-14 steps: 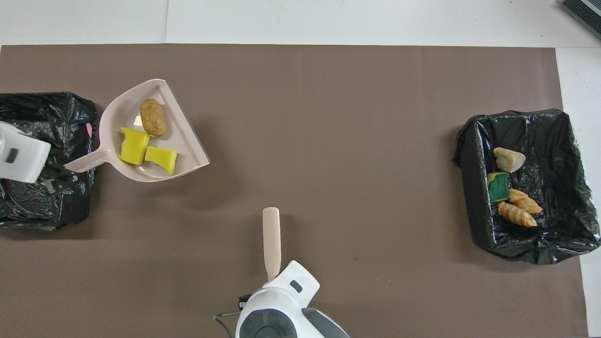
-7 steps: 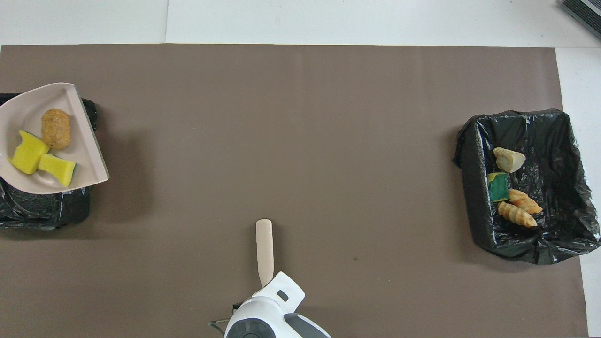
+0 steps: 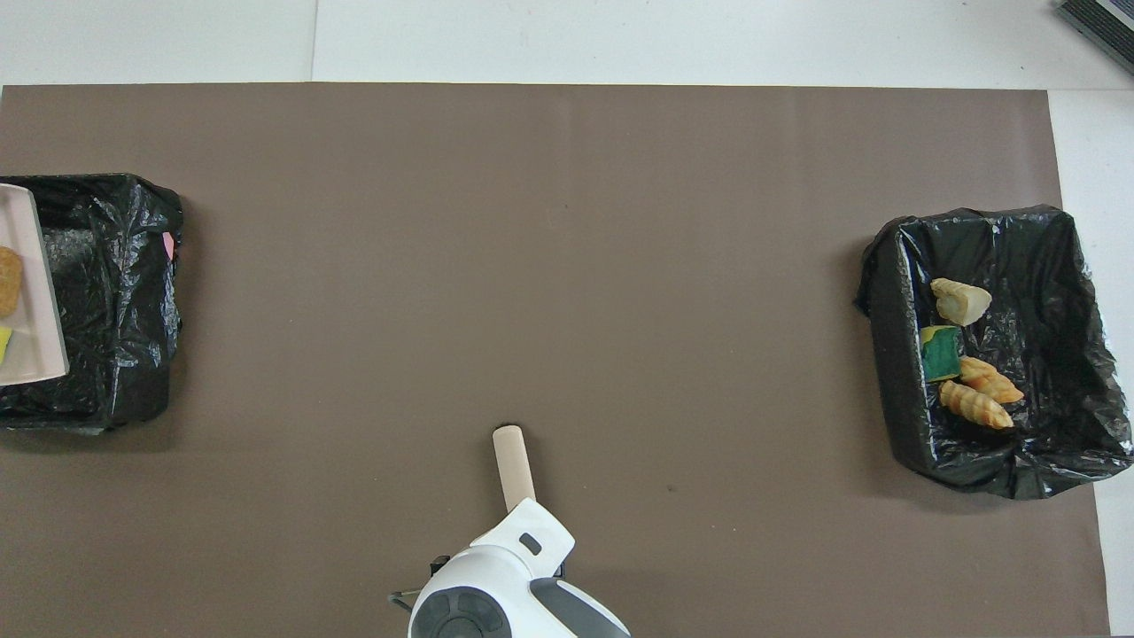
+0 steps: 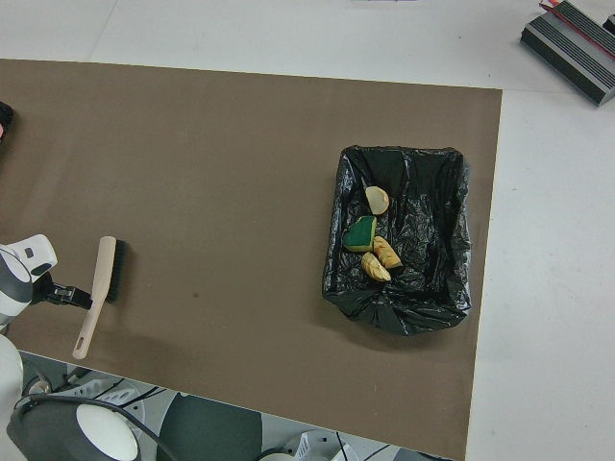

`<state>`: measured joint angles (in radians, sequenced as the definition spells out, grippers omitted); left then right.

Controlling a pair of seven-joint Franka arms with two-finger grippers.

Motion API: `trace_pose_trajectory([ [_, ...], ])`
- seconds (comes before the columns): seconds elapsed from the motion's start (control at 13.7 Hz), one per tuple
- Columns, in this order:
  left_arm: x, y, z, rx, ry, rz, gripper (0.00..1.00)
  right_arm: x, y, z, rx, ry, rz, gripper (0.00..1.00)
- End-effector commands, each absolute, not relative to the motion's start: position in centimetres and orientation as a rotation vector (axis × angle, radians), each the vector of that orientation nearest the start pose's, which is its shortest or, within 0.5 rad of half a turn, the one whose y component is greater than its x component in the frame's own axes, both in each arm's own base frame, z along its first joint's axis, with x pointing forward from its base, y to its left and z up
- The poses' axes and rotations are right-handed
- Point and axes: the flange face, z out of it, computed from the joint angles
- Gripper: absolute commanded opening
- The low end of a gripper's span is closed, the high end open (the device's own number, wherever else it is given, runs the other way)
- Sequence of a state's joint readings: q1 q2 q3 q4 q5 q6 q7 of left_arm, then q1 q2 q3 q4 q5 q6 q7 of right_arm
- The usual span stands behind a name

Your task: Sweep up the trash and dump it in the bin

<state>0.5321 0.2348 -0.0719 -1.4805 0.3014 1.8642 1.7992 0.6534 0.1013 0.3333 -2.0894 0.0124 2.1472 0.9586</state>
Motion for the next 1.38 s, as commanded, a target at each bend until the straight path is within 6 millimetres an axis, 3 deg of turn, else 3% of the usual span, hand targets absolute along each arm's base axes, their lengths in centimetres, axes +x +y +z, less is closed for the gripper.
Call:
trace_pose_trajectory([
  [0.0,58.0,31.7,56.7,-2.106,1.861,0.346,0.0,34.6,44.5,41.9,-3.175,-0.037,0.083,1.0],
  [0.29,60.3,30.2,57.2,-1.86,1.855,0.505,0.0,39.6,40.1,47.6,-3.203,-0.174,0.148,1.0],
  [0.51,61.5,29.1,57.8,-1.746,1.847,0.522,0.0,43.9,35.8,51.5,-3.207,-0.332,0.153,1.0],
  [0.8,63.1,27.2,58.5,-1.538,1.833,0.624,0.0,49.7,26.8,55.8,-3.159,-0.478,0.18,1.0],
  [0.95,63.5,26.7,58.8,-1.493,1.827,0.621,0.0,51.8,22.0,56.7,-3.133,-0.579,0.211,1.0],
  [1.09,64.8,23.5,59.6,-1.409,1.802,0.649,0.0,53.0,17.8,56.8,-3.102,-0.681,0.261,1.0],
  [1.31,65.5,21.3,60.2,-1.313,1.764,0.712,0.0,54.8,11.6,57.8,-3.071,-0.753,0.232,1.0],
])
